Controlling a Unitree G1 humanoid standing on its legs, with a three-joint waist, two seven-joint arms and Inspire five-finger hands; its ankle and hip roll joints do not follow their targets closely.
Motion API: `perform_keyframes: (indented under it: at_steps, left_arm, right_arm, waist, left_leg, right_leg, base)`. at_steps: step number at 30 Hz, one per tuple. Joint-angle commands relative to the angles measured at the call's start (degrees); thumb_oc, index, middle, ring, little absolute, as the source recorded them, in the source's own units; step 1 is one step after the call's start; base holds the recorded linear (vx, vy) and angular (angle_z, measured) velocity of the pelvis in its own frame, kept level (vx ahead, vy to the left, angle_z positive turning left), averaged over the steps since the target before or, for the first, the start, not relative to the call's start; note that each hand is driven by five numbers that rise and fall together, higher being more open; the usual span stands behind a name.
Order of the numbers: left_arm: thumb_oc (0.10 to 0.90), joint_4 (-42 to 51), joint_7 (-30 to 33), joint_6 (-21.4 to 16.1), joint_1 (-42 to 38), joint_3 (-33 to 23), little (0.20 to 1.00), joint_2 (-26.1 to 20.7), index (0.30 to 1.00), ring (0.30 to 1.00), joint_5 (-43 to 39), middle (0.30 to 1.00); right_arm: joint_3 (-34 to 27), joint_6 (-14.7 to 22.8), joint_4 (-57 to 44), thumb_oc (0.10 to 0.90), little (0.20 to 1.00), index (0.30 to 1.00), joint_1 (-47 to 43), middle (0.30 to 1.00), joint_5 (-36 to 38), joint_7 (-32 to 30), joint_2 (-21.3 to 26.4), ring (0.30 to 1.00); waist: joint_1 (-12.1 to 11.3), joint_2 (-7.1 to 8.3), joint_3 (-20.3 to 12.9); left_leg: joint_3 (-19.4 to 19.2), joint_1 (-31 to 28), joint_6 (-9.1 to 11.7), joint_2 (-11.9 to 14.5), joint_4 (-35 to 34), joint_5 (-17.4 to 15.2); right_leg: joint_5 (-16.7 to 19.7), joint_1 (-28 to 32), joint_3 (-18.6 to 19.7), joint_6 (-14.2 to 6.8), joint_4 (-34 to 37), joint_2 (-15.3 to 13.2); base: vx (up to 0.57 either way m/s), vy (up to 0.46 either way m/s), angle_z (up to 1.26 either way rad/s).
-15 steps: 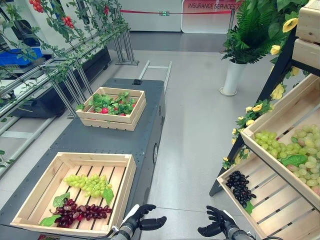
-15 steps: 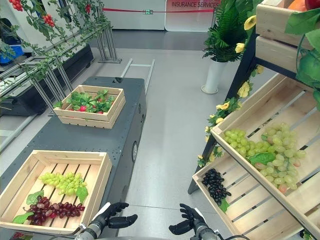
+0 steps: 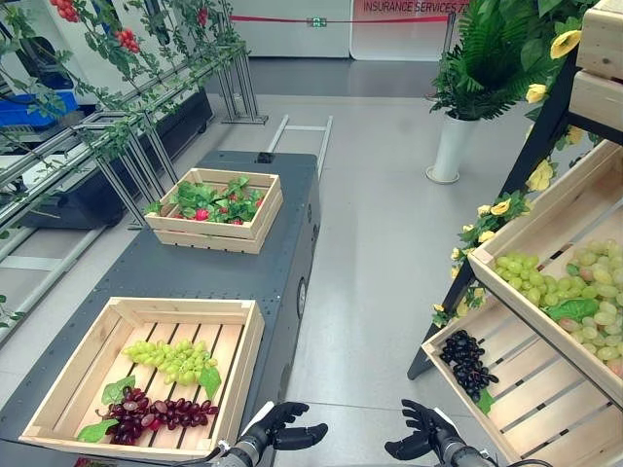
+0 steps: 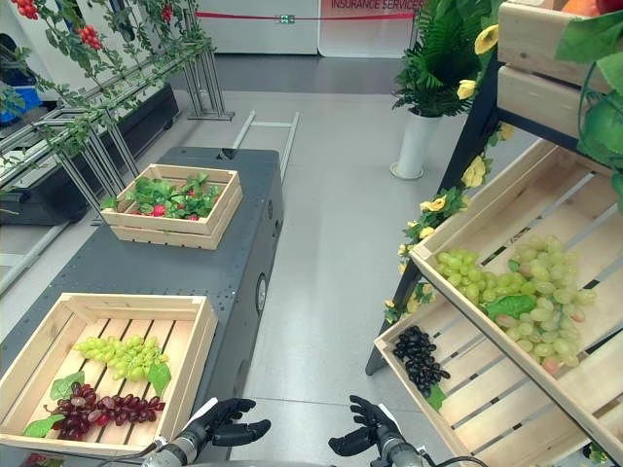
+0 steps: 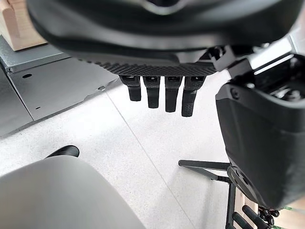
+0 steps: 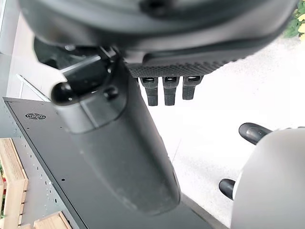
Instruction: Pick up the fruits from the basket on one side to the basket on the other side
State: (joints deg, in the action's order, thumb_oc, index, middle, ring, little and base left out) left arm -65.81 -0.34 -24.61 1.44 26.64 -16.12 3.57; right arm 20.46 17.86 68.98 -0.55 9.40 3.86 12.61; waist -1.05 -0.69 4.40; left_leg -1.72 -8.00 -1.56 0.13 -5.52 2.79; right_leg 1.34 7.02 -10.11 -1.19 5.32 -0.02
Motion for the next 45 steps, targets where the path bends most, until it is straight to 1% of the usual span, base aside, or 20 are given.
perform_keyframes:
  at_steps: [1,2,6,12,13,15,16,18,21,22,24,27,29,33,35,38,39,40,42,45]
  left_arm:
    - [0.8,-0.6,3.0,-6.4,-6.6,0.3,0.9,2.9,0.9,0.9,-1.0,0.9]
    - [0.8,-0.6,3.0,-6.4,-6.6,0.3,0.9,2.9,0.9,0.9,-1.0,0.9]
    - [0.8,0.1,9.9,-9.2,-7.3,0.7,0.9,2.6,0.9,0.9,4.7,0.9]
    - [0.8,3.5,30.0,-16.1,-9.6,3.2,0.9,0.5,0.9,0.9,20.5,0.9]
    - [0.8,3.9,31.3,-16.6,-9.8,3.2,0.9,0.3,0.9,0.9,21.8,0.9]
    - [0.8,8.0,38.4,-18.3,-11.1,3.1,0.9,-1.4,0.9,0.9,26.9,0.9]
    - [0.8,10.3,42.6,-19.2,-11.8,2.5,0.9,-2.3,0.9,0.9,28.2,0.9]
    - [0.8,12.9,44.2,-19.1,-12.2,1.1,0.9,-3.2,0.9,0.9,27.8,0.9]
    - [0.8,18.9,49.8,-19.2,-12.1,-3.1,0.9,-5.2,0.9,0.9,28.2,0.9]
    - [0.8,22.0,54.0,-19.2,-11.6,-5.5,0.9,-6.4,0.9,0.9,29.7,0.9]
    - [0.8,23.9,55.8,-18.9,-11.3,-6.9,0.9,-7.3,0.9,0.9,30.0,0.9]
    - [0.8,28.7,61.4,-19.7,-9.6,-12.8,0.9,-11.3,0.9,0.9,31.0,0.9]
    - [0.8,30.0,62.1,-19.3,-8.5,-15.5,0.9,-12.6,0.9,0.9,31.4,0.9]
    - [0.8,31.1,61.9,-16.0,-7.7,-21.2,0.9,-17.2,0.9,0.9,32.0,0.9]
    - [0.8,30.3,62.8,-13.6,-8.1,-22.7,0.9,-19.1,0.9,0.9,33.3,0.9]
    - [0.8,28.4,61.9,-7.7,-9.0,-23.7,0.9,-25.9,0.9,0.9,36.9,0.9]
    - [0.8,27.9,61.3,-6.6,-9.2,-23.6,0.9,-26.5,0.9,0.9,37.2,0.9]
    - [0.8,27.1,59.9,-5.6,-9.4,-23.6,0.9,-27.5,0.9,0.9,36.3,0.9]
    - [0.8,23.9,54.9,-6.1,-9.9,-24.9,0.9,-30.5,0.9,0.9,26.5,0.9]
    - [0.8,18.1,52.1,-4.1,-11.8,-25.7,0.9,-33.1,0.9,0.9,25.8,0.9]
  right_arm:
    - [0.6,4.7,-0.5,0.8,0.9,0.9,-6.0,0.9,-0.9,-0.1,-0.2,0.9]
    - [0.6,4.7,-0.5,0.8,0.9,0.9,-6.0,0.9,-0.9,-0.1,-0.2,0.9]
    - [0.9,5.8,-1.0,0.8,0.9,0.9,-6.1,0.9,-3.6,-5.4,-0.1,0.9]
    - [2.1,5.2,-2.0,0.8,0.9,0.9,-7.0,0.9,-4.1,-7.5,0.5,0.9]
    - [2.2,5.2,-2.0,0.8,0.9,0.9,-7.0,0.9,-3.9,-7.5,0.6,0.9]
    - [2.4,5.4,-2.8,0.8,0.9,0.9,-7.2,0.9,-2.9,-7.3,1.0,0.9]
    - [2.5,5.6,-3.3,0.8,0.9,0.9,-7.3,0.9,-2.6,-7.6,1.3,0.9]
    - [2.4,5.6,-3.8,0.8,0.9,0.9,-7.0,0.9,-2.6,-7.8,1.6,0.9]
    - [2.0,5.6,-4.9,0.8,0.9,0.9,-5.6,0.9,-3.7,-8.8,1.9,0.9]
    - [1.7,5.3,-6.0,0.8,0.9,0.9,-4.8,0.9,-3.6,-8.8,2.4,0.9]
    - [1.5,5.0,-6.8,0.8,0.9,0.9,-4.5,0.9,-3.6,-9.0,2.7,0.9]
    - [0.4,5.4,-8.1,0.8,0.9,0.9,-3.7,0.9,-2.7,-7.0,4.2,0.9]
    - [-0.2,5.5,-8.7,0.8,0.9,0.9,-2.9,0.9,-2.4,-6.3,4.5,0.9]
    - [-1.2,6.4,-10.5,0.8,0.9,0.9,-1.5,0.9,-2.5,-7.8,5.9,0.9]
    - [-1.3,7.8,-11.1,0.8,0.9,0.9,-1.9,0.9,-2.2,-8.5,6.7,0.9]
    - [-1.1,11.0,-13.7,0.8,0.9,0.9,-2.6,0.9,-2.3,-10.4,8.4,0.9]
    - [-1.1,11.1,-14.0,0.8,0.9,0.9,-2.7,0.9,-2.5,-10.7,8.6,0.9]
    - [-1.1,11.0,-14.3,0.8,0.9,0.9,-2.7,0.9,-2.8,-11.0,8.9,0.9]
    - [-0.6,11.7,-14.9,0.8,0.9,0.9,-3.2,0.9,-5.3,-13.1,10.0,0.9]
    - [0.7,10.1,-16.2,0.8,0.9,0.9,-5.2,0.9,-3.8,-12.2,10.9,0.9]
  waist:
    - [-0.2,0.93,2.5]
    - [-0.2,0.93,2.5]
    - [-0.4,0.91,2.8]
    - [-0.4,0.58,4.0]
    - [-0.5,0.57,4.0]
    - [-0.7,0.49,4.7]
    - [-0.8,0.45,5.0]
    - [-1.0,0.38,5.2]
    - [-1.6,0.25,5.5]
    - [-2.0,0.1,5.8]
    - [-2.2,-0.03,6.1]
    - [-3.1,-0.53,7.1]
    - [-3.3,-0.55,7.1]
    - [-3.7,-0.61,7.7]
    - [-3.9,-0.71,8.4]
    - [-4.2,-1.21,10.1]
    - [-4.2,-1.25,10.2]
    - [-4.2,-1.32,10.3]
    - [-4.3,-1.46,10.6]
    - [-4.7,-1.14,11.9]
  left_leg:
    - [-1.2,-1.8,-0.7,-3.6,0.5,-7.3]
    - [-1.2,-1.8,-0.7,-3.6,0.5,-7.3]
    - [-1.0,-1.5,-0.8,-3.7,0.5,-7.1]
    - [-0.8,-0.9,-0.8,-3.7,0.5,-6.8]
    - [-0.8,-0.8,-0.8,-3.7,0.5,-6.8]
    - [-0.5,-0.3,-0.9,-3.7,0.5,-6.5]
    - [-0.2,0.0,-0.9,-3.8,0.5,-6.4]
    - [0.0,0.3,-1.0,-3.8,0.5,-6.3]
    - [0.7,1.0,-0.9,-4.0,0.5,-6.0]
    - [1.0,1.6,-0.8,-4.0,0.5,-5.6]
    - [1.2,2.1,-0.7,-4.1,0.5,-5.3]
    - [2.4,3.6,-0.5,-4.4,0.5,-4.4]
    - [2.8,3.7,-0.4,-4.5,0.5,-4.3]
    - [3.2,5.4,0.1,-4.5,2.2,-4.2]
    - [3.4,6.5,0.1,-4.5,3.8,-4.3]
    - [3.6,8.4,0.3,-4.2,5.5,-4.3]
    - [3.7,8.5,0.3,-4.2,5.6,-4.3]
    - [3.7,8.6,0.4,-4.1,5.6,-4.4]
    - [3.7,8.3,0.4,-4.1,5.1,-4.4]
    - [2.8,10.0,0.1,-4.0,6.9,-5.0]
  right_leg:
    - [-3.3,2.7,-0.1,-1.7,-0.3,-0.6]
    - [-3.3,2.7,-0.1,-1.7,-0.3,-0.6]
    - [-3.5,2.6,-0.3,-1.6,-0.4,-0.6]
    - [-3.7,1.7,-0.3,-1.4,-1.2,-0.7]
    - [-3.7,1.7,-0.3,-1.4,-1.2,-0.7]
    - [-3.7,1.1,-0.2,-1.2,-1.5,-0.7]
    - [-3.7,0.8,-0.2,-1.1,-1.6,-0.7]
    - [-3.7,0.7,-0.4,-1.1,-1.6,-0.7]
    - [-3.7,0.3,-0.9,-1.0,-1.5,-0.9]
    - [-3.7,-0.2,-1.3,-0.8,-1.6,-1.0]
    - [-3.8,-0.7,-1.5,-0.7,-1.9,-1.2]
    - [-4.1,-2.2,-2.5,-0.3,-2.8,-1.5]
    - [-4.3,-2.2,-2.9,-0.2,-2.9,-1.6]
    - [-5.5,-3.5,-4.3,0.3,-5.1,-2.3]
    - [-6.2,-4.6,-5.0,0.5,-7.1,-2.7]
    - [-7.4,-7.1,-6.1,0.8,-11.0,-3.1]
    - [-7.4,-7.2,-6.1,0.7,-11.1,-3.1]
    - [-7.4,-7.2,-6.2,0.7,-10.9,-3.1]
    - [-7.1,-6.8,-6.4,0.5,-9.9,-3.0]
    - [-7.3,-8.0,-6.9,0.6,-10.7,-3.0]
  base:
    - [0.0,0.0,0.0]
    - [0.0,0.0,0.0]
    - [0.0,0.0,0.0]
    - [-0.01,0.001,0.0]
    - [0.0,0.0,0.0]
    - [0.0,0.0,0.0]
    - [0.0,0.0,0.0]
    - [0.0,0.0,0.0]
    - [0.01,0.028,0.04]
    - [0.0,0.057,0.13]
    - [-0.02,0.057,0.12]
    - [-0.01,0.079,0.08]
    - [0.06,0.068,0.26]
    - [0.05,0.076,0.2]
    - [0.01,0.062,0.16]
    - [-0.02,0.054,0.12]
    - [0.0,0.03,0.08]
    - [0.0,0.0,0.0]
    - [0.02,0.039,0.03]
    - [-0.05,0.027,0.0]
